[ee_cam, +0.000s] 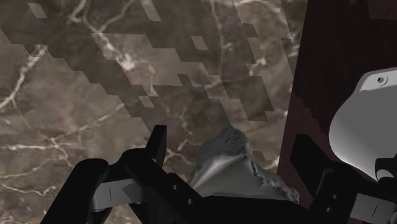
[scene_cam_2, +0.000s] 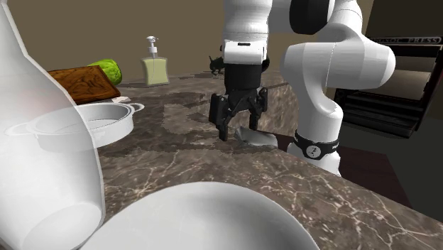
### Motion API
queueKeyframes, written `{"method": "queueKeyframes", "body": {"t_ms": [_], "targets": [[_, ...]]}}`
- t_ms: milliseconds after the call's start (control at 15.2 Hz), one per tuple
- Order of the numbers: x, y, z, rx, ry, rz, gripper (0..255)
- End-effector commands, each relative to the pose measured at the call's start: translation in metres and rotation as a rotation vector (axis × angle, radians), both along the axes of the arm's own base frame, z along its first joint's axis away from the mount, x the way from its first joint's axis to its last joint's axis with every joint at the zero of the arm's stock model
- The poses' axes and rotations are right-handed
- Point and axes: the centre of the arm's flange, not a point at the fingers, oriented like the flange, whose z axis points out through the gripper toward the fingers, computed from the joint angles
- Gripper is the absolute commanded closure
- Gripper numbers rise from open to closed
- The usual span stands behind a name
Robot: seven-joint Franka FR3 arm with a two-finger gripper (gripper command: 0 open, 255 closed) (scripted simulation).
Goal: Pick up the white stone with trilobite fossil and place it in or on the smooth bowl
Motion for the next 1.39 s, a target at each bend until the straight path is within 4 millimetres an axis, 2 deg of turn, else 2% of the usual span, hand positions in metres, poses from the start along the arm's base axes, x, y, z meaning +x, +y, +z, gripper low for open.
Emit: {"method": "queueKeyframes", "body": {"t_ms": [0,264,330,924,1320], "targets": [[0.000,0.000,-0.001,0.000,0.000,0.000,0],[0.000,0.000,-0.001,0.000,0.000,0.000,0],[0.000,0.000,-0.001,0.000,0.000,0.000,255],[0.000,0.000,-0.001,0.000,0.000,0.000,255],[0.000,0.000,0.031,0.000,0.000,0.000,255]]}}
